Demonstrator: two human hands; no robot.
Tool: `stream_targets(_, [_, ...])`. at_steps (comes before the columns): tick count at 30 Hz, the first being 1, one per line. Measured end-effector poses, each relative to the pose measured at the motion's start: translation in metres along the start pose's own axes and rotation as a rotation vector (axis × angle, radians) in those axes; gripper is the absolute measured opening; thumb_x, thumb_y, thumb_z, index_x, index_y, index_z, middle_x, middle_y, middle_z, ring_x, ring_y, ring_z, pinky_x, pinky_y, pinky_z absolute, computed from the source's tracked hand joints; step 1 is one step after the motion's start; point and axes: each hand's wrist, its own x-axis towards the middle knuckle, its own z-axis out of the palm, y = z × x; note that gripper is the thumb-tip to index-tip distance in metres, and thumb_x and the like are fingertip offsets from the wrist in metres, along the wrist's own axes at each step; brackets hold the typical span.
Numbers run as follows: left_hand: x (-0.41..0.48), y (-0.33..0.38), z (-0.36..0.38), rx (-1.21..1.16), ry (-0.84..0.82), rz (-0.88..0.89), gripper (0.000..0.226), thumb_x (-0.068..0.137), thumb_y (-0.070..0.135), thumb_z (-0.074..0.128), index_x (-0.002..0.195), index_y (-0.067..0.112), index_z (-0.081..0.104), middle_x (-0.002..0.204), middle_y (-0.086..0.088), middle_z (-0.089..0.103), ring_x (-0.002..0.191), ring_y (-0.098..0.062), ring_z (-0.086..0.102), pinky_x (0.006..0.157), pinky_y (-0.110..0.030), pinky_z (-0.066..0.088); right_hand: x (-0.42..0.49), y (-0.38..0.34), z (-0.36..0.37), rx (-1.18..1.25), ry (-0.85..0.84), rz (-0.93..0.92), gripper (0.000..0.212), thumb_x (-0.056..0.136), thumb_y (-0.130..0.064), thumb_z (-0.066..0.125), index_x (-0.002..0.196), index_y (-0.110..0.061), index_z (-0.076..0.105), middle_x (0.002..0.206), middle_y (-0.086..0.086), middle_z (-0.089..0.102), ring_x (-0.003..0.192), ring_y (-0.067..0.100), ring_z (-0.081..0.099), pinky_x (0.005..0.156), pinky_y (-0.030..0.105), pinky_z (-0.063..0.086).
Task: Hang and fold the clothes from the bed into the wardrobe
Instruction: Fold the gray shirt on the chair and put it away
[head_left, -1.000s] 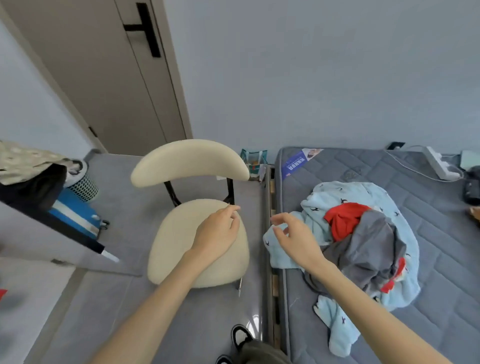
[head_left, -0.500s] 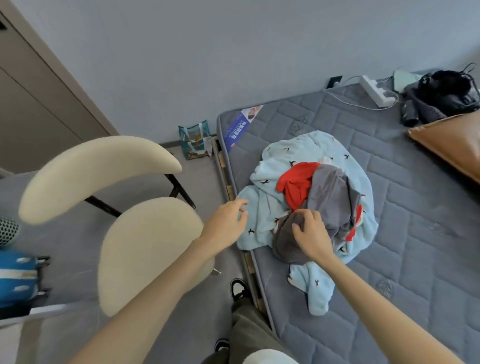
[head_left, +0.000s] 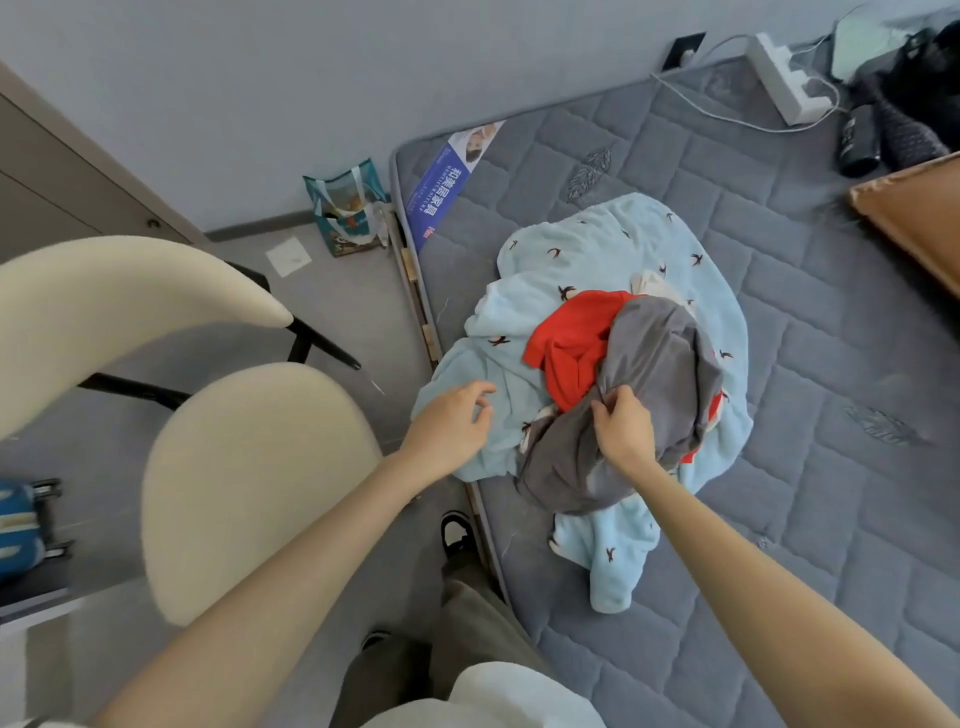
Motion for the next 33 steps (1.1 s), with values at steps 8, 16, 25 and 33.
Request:
stream_targets(8, [-0.007, 0.001, -0.011, -0.128, 0.000, 0.011, 0.039, 0.099, 0.025, 0.048, 0.137, 0.023, 0.046, 0.128, 0.004, 0.057, 0.105, -0.006, 0.053, 0.085, -0.015, 0.035, -0.048, -0.035, -0.055, 0.314, 0.041, -0.256, 0.036, 0.094, -0.022, 0.062, 0.070, -0.017, 0.034, 0.058, -0.012, 0.033, 0.050, 0.005, 0.033, 0.052, 0.014, 0.033])
stream_targets(16, [-0.051, 0.015, -0.038, -0.379, -0.079, 0.291, 0.085, 0.065, 0.042, 0.084, 0.137, 0.025, 0.043, 0.130, 0.010, 0.056, 0.121, -0.005, 0.052, 0.103, -0.036, 0.045, -0.113, -0.135, -0.080, 0.840, -0.236, -0.457, 0.028, 0.093, -0.005, 0.060, 0.074, -0.010, 0.040, 0.046, -0.015, 0.037, 0.042, -0.002, 0.041, 0.047, 0.013, 0.044])
stream_targets(25, [-0.162, -0.055, -0.146, -0.289, 0.310, 0.163, 0.041, 0.066, 0.066, 0.071, 0.100, 0.050, 0.053, 0.096, 0.027, 0.064, 0.090, 0.006, 0.061, 0.071, -0.014, 0.048, -0.172, -0.242, -0.039, 0.850, -0.430, -0.532, 0.021, 0.090, -0.023, 0.067, 0.082, -0.007, 0.055, 0.054, 0.000, 0.062, 0.050, 0.009, 0.059, 0.054, 0.019, 0.050])
stream_targets(33, [-0.301, -0.148, -0.190, -0.118, 0.654, -0.100, 0.041, 0.073, 0.043, 0.079, 0.083, 0.010, 0.059, 0.079, -0.004, 0.061, 0.082, -0.025, 0.058, 0.075, -0.040, 0.046, -0.261, -0.322, 0.035, 0.740, -0.641, -0.674, 0.020, 0.091, -0.019, 0.065, 0.087, -0.003, 0.054, 0.068, 0.014, 0.055, 0.067, 0.020, 0.051, 0.072, 0.028, 0.046])
